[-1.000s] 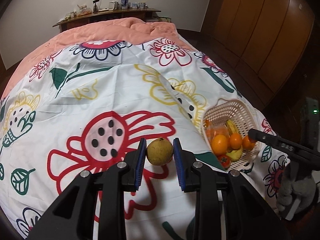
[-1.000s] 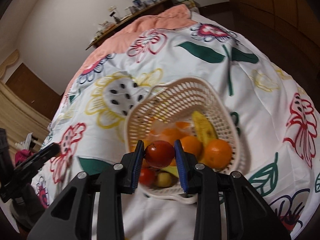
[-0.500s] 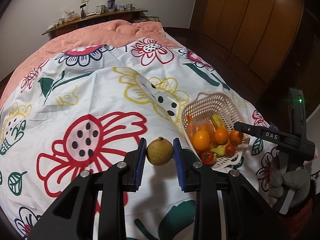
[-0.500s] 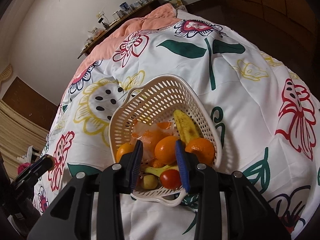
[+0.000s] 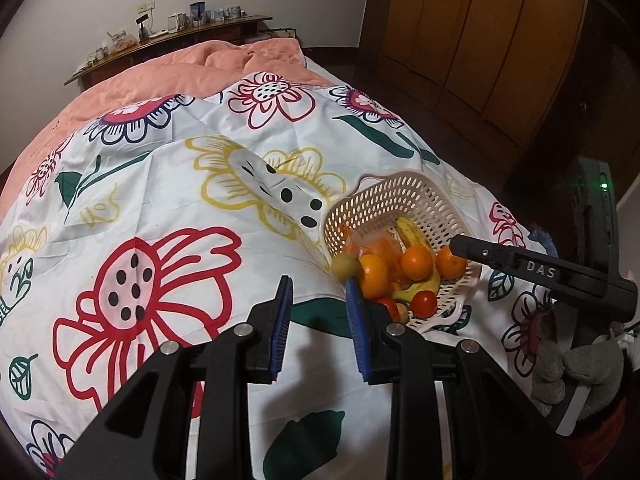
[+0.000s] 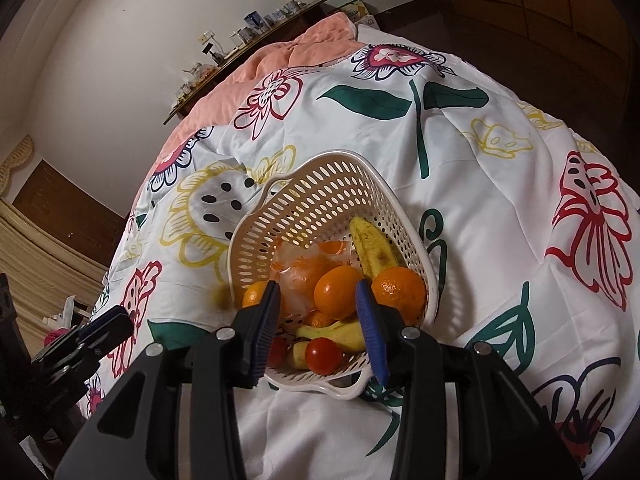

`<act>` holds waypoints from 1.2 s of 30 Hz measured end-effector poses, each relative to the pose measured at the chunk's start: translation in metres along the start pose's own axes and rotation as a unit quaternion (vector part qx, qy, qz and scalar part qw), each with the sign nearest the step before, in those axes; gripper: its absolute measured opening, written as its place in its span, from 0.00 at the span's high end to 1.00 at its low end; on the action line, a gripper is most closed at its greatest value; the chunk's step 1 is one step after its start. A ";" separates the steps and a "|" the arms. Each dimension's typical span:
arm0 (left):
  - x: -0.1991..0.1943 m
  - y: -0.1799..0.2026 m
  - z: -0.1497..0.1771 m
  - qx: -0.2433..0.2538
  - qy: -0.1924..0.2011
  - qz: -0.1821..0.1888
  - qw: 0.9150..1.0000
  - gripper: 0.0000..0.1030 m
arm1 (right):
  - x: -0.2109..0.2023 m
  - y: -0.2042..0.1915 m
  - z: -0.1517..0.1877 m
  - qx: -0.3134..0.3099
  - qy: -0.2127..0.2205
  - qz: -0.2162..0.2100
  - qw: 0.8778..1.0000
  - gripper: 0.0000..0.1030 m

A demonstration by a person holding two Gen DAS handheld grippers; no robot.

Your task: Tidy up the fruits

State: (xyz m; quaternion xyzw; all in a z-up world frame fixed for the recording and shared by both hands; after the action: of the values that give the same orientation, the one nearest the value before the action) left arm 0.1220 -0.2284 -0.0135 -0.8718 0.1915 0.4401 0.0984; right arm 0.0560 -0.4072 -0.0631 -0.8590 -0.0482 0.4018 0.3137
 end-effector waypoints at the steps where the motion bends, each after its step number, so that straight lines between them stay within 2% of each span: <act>1: 0.001 0.000 0.000 -0.001 -0.001 -0.001 1.000 0.73 | 0.000 0.000 0.000 0.000 0.000 -0.001 1.000 0.61; 11: 0.005 -0.005 0.002 -0.009 -0.006 -0.006 1.000 0.70 | 0.004 0.002 0.006 0.006 -0.006 -0.004 1.000 0.59; 12: 0.005 -0.006 0.003 -0.011 -0.007 -0.007 1.000 0.69 | 0.006 0.001 0.007 0.005 -0.009 -0.005 1.000 0.58; 14: 0.005 -0.007 0.003 -0.012 -0.005 -0.011 1.000 0.56 | 0.008 -0.001 0.009 0.001 -0.014 -0.005 1.000 0.57; 19: 0.004 -0.008 0.002 -0.007 0.004 -0.027 1.000 0.45 | 0.006 -0.004 0.012 -0.006 -0.015 -0.002 1.000 0.55; 25: 0.004 0.001 0.004 0.015 0.014 -0.045 0.999 0.41 | 0.003 -0.003 0.013 -0.010 -0.012 0.001 1.000 0.54; 36: 0.005 0.012 0.005 0.036 0.024 -0.056 0.997 0.40 | 0.001 0.003 0.015 -0.013 -0.010 0.013 1.000 0.54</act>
State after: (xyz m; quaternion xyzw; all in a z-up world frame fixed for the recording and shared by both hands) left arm 0.1159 -0.2387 -0.0205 -0.8872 0.1601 0.4059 0.1500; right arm 0.0453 -0.4012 -0.0730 -0.8595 -0.0456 0.4138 0.2965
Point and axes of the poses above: each gripper's, at about its wrist camera, not at the fingertips, and x roughly the way its jaws point, y to its right, z to its underside, the point moved 8 cm from there along x, roughly the way its jaws point, and after that the axes turned 7 degrees about -z, right-handed, at the moved point
